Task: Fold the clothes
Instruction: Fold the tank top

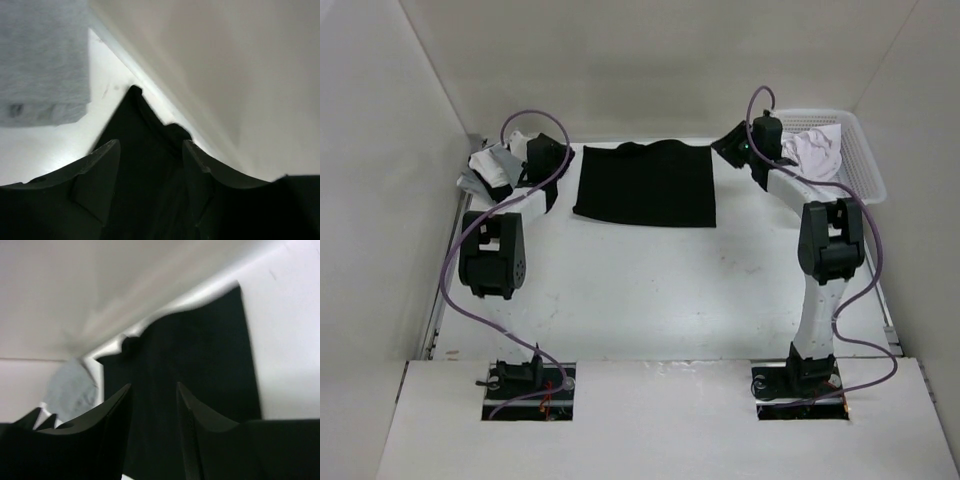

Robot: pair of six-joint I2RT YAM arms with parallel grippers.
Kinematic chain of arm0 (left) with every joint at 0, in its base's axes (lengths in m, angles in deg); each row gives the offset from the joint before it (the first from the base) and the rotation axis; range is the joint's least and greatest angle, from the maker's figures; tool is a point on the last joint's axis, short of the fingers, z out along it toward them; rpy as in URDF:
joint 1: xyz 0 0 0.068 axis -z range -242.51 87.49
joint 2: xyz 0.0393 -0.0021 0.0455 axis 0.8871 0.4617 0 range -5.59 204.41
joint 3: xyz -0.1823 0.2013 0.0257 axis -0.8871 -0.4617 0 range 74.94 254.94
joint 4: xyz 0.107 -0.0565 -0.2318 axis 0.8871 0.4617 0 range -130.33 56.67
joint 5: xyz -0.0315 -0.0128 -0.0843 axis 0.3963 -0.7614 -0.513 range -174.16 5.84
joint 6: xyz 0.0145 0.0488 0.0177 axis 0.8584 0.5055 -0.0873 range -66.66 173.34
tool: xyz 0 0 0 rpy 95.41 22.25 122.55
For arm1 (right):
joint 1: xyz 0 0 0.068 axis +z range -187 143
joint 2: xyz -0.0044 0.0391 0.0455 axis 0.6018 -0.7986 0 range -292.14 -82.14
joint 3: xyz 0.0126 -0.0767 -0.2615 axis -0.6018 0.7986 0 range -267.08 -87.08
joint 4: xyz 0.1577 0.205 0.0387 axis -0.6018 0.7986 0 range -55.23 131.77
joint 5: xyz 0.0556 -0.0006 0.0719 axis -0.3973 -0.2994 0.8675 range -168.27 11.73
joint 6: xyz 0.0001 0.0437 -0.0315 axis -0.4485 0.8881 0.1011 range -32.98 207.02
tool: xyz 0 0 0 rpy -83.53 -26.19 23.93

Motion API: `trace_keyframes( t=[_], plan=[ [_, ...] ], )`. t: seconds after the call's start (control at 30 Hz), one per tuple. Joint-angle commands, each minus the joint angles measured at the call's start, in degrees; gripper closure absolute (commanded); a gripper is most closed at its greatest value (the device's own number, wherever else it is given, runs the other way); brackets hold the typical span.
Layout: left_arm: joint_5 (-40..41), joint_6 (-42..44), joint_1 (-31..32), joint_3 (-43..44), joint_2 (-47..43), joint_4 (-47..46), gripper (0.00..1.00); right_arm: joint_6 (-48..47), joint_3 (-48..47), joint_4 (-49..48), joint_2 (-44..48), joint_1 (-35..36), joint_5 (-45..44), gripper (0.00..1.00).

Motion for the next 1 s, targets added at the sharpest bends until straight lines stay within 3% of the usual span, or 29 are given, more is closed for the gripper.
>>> trace_keyframes(
  t=[0.0,0.17,0.27,0.47,0.7,0.97],
  plan=[
    [-1.56,1.95,0.12,-10.76,-10.08,-5.12,0.5,-1.91,8.3,-0.92,7.65,1.25,-2.06,0.59],
    [2.74,0.13,4.69,-35.02,-23.63,-13.73,0.56,-2.09,28.17,-9.44,20.05,4.24,-4.17,0.95],
    [2.4,-1.38,5.49,-40.77,-26.19,-15.15,0.57,-1.56,36.96,-13.05,24.28,5.39,-5.22,0.99],
    [-0.85,-2.52,4.87,-39.99,-21.99,-14.62,0.55,-0.95,45.51,-17.45,25.26,5.57,-4.79,0.95],
    [-1.91,-4.1,2.85,-34.71,-11.62,-16.46,0.57,0.11,47.36,-18.86,22.72,4.86,-4.79,0.68],
    [-2.88,-7.09,0.48,-34.88,-6.95,-17.0,0.68,1.25,48.59,-18.51,19.02,4.16,-5.31,0.62]
  ],
)
